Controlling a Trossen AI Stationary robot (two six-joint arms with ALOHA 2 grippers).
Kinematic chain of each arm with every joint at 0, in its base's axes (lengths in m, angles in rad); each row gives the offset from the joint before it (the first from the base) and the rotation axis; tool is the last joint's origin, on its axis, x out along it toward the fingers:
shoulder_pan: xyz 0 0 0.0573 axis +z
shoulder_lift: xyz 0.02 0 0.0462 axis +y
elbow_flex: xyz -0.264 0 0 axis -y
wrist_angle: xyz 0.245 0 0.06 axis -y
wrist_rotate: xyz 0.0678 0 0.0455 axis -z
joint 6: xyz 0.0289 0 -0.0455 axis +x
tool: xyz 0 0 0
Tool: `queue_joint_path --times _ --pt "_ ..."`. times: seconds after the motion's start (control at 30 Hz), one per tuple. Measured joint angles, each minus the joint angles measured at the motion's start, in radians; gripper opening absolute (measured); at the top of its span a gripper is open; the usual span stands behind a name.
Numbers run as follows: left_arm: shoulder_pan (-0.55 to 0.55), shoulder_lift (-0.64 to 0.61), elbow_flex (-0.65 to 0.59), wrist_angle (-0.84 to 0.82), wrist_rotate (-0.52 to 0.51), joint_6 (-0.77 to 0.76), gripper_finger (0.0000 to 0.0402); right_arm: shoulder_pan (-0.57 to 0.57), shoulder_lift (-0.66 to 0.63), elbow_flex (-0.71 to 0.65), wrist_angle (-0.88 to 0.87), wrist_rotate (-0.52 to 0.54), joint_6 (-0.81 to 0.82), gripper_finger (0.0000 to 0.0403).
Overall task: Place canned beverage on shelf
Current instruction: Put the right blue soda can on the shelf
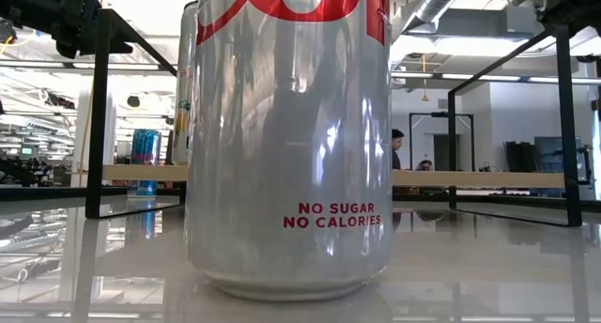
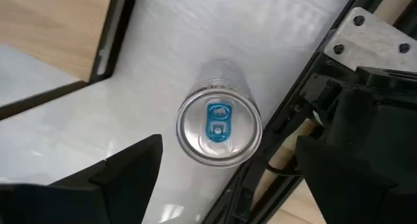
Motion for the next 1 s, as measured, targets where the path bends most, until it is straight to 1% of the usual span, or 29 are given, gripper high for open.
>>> queue_joint_path --times 0.33,0.5,0.7,1.0 --pt "0.000 0.000 0.000 0.000 0.000 0.000 0.0265 0.000 0.057 -0.004 0.027 0.000 -0.036 0.0378" --pt "0.000 0.000 0.000 0.000 0.000 0.000 0.0265 0.000 0.057 -0.070 0.088 -0.006 -0.029 0.0378" --pt "0.000 0.000 0.000 0.000 0.000 0.000 0.0265 0.001 0.064 -0.144 0.102 -0.024 -0.037 0.0378" --pt "0.000 0.000 0.000 0.000 0.000 0.000 0.0265 0.002 0.061 -0.147 0.106 -0.032 -0.063 0.0366"
